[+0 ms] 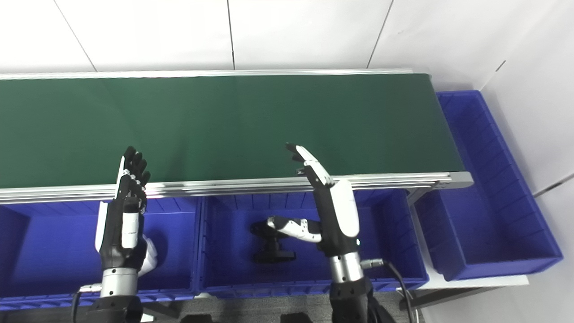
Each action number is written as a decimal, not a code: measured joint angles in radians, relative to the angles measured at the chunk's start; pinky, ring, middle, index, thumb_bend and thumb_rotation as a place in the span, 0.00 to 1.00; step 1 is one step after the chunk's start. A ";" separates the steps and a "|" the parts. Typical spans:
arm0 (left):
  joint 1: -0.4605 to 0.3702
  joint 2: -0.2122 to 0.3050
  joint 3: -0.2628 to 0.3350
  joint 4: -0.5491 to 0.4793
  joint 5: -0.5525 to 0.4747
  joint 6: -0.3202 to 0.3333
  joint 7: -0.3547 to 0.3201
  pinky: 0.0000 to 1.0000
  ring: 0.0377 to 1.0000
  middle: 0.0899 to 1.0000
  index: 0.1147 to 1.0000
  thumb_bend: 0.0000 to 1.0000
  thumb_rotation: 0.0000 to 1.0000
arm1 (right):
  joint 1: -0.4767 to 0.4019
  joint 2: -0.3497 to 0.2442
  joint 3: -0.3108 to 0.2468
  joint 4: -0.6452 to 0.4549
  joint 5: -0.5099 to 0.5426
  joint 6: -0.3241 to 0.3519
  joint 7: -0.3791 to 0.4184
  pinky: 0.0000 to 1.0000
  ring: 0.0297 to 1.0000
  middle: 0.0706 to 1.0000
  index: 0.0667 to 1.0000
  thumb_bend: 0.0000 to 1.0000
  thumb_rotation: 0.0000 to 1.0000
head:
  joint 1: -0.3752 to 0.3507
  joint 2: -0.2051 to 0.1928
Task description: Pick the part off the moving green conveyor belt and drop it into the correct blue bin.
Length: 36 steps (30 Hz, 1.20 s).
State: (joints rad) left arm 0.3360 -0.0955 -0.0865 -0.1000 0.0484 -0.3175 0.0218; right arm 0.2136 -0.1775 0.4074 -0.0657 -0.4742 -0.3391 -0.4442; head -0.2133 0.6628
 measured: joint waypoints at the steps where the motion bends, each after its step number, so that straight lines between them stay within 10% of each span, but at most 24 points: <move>1: 0.000 0.001 0.000 0.011 0.000 -0.014 0.000 1.00 1.00 1.00 1.00 0.65 0.94 | 0.002 0.011 -0.012 0.017 0.010 -0.011 0.000 0.74 0.84 0.89 0.90 0.82 0.97 | 0.000 0.000; 17: -0.003 0.054 0.021 0.100 0.058 -0.107 0.033 1.00 1.00 1.00 1.00 0.64 1.00 | 0.058 0.163 -0.140 0.155 0.197 -0.071 0.037 0.94 0.96 0.99 1.00 0.79 1.00 | 0.006 -0.127; 36: -0.011 0.088 -0.009 0.117 0.111 -0.108 0.107 1.00 1.00 1.00 1.00 0.63 1.00 | 0.063 0.205 -0.180 0.176 0.266 -0.071 0.059 0.94 0.95 1.00 1.00 0.71 1.00 | -0.003 -0.082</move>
State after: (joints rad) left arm 0.3254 -0.0078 -0.0958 0.0175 0.1595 -0.4260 0.1287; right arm 0.2762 0.0274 0.2274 0.1101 -0.2085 -0.4104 -0.3854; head -0.2163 0.5813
